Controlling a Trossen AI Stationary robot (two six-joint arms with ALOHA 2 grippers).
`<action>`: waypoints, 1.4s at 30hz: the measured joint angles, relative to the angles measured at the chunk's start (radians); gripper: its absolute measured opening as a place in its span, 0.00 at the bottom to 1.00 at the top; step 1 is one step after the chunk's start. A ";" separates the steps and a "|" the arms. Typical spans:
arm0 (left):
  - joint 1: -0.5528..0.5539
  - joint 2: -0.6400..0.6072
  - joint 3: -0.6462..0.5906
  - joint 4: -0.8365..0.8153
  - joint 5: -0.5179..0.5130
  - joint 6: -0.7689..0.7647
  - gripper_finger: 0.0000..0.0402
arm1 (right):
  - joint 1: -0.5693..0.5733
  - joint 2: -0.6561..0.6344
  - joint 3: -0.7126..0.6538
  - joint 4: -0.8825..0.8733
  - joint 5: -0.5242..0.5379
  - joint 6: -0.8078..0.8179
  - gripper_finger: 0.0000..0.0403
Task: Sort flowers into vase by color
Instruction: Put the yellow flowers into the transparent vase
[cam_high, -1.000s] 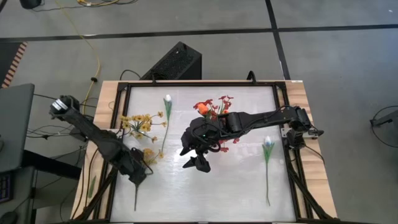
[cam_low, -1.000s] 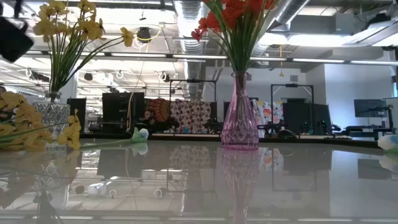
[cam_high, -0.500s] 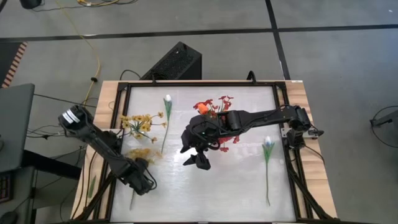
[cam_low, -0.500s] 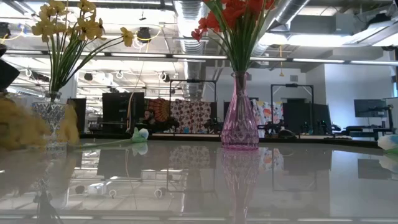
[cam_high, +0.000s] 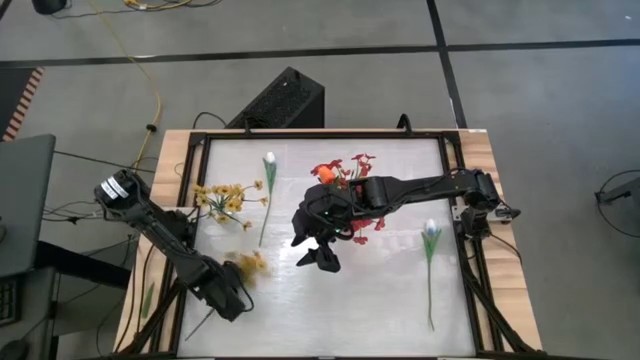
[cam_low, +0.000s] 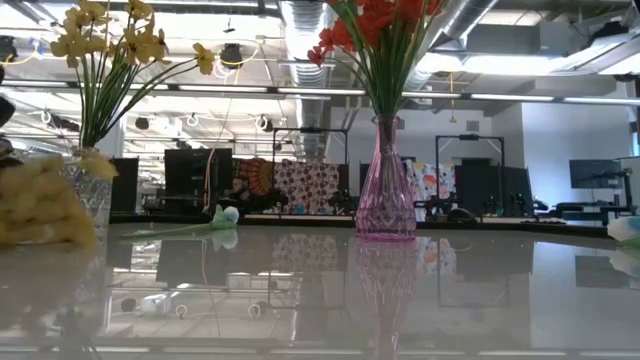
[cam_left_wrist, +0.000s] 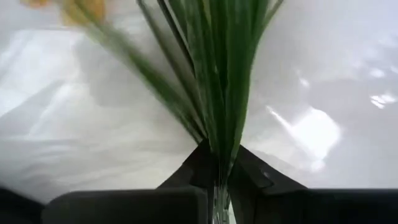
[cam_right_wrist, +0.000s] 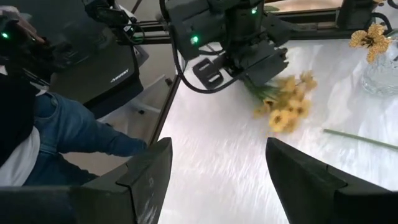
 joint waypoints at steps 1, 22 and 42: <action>0.008 -0.024 0.000 0.014 0.006 0.022 0.04 | 0.000 0.000 0.000 0.000 0.000 -0.002 0.71; 0.085 -0.810 0.003 0.829 -0.466 1.261 0.00 | 0.000 0.000 0.000 0.000 -0.001 -0.009 0.71; 0.327 -1.052 -0.046 0.977 -1.727 2.270 0.00 | 0.001 0.000 0.000 0.029 0.027 0.039 0.71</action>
